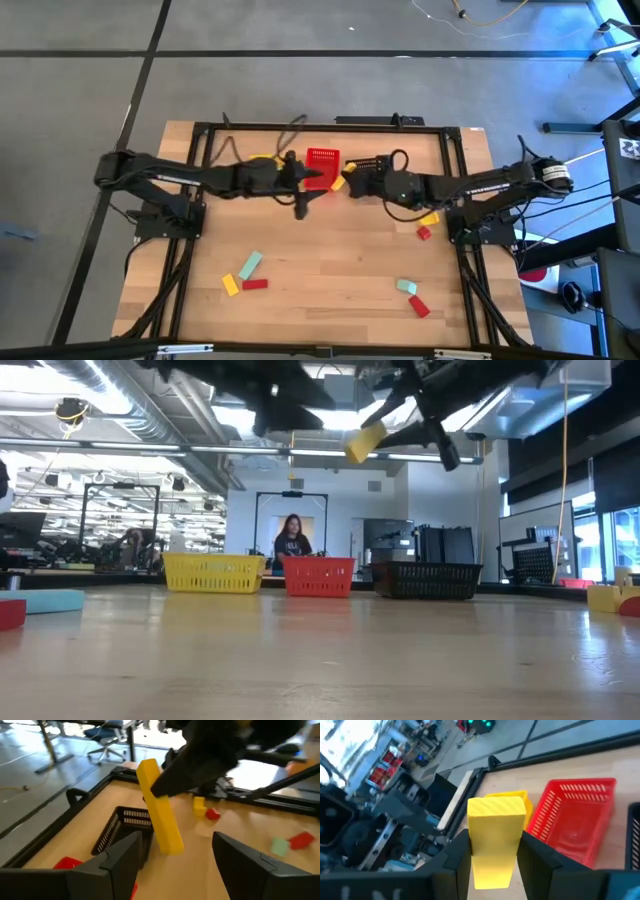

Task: Sort & place blocks by color
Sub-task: Put the bottom right yellow block into the red basket

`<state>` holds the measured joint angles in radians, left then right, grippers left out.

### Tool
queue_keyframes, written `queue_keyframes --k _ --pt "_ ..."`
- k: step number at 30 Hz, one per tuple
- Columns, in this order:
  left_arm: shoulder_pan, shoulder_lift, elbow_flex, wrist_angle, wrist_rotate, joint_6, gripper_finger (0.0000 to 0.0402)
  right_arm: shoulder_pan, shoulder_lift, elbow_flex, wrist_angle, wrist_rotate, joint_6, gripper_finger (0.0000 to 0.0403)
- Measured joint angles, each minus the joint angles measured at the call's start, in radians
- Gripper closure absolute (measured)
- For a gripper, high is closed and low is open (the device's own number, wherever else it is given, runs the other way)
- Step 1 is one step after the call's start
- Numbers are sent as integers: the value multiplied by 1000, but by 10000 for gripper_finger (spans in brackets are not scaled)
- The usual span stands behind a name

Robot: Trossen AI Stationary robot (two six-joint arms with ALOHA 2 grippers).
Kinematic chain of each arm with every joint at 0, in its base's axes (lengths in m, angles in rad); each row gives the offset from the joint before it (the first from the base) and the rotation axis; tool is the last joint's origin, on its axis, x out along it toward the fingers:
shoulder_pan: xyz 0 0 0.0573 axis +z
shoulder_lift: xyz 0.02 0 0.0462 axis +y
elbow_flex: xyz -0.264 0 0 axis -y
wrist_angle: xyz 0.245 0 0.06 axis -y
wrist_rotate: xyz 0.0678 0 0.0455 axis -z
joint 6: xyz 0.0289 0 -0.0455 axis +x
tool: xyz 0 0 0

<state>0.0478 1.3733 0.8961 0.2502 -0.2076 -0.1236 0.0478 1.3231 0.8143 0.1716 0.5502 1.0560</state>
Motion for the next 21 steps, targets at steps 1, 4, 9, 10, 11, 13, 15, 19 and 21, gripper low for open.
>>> queue_keyframes --k 1,4,9,10,11,13,15,19,21 --pt "-2 28 24 -4 -17 -7 167 -6 10 0 25 -5 -11 277" --pt "-1 100 100 -6 -72 -50 167 -25 26 0 91 -32 -40 277" --pt "7 179 194 -85 -117 -57 167 -39 28 0 199 -96 -116 277" --pt "8 186 206 -105 -117 -57 167 -42 28 0 210 -112 -122 277" --pt "10 190 216 -117 -121 -59 167 -48 28 0 212 -129 -123 277" --pt "7 191 223 -126 -147 -76 168 -55 28 0 209 -164 -123 277" --pt "8 190 223 -132 -183 -77 172 -55 28 0 207 -170 -125 277" --pt "15 169 223 -147 -178 -77 209 -54 28 1 210 -150 -146 277" --pt "26 151 223 -201 -159 -76 244 -54 29 1 208 -128 -148 277"
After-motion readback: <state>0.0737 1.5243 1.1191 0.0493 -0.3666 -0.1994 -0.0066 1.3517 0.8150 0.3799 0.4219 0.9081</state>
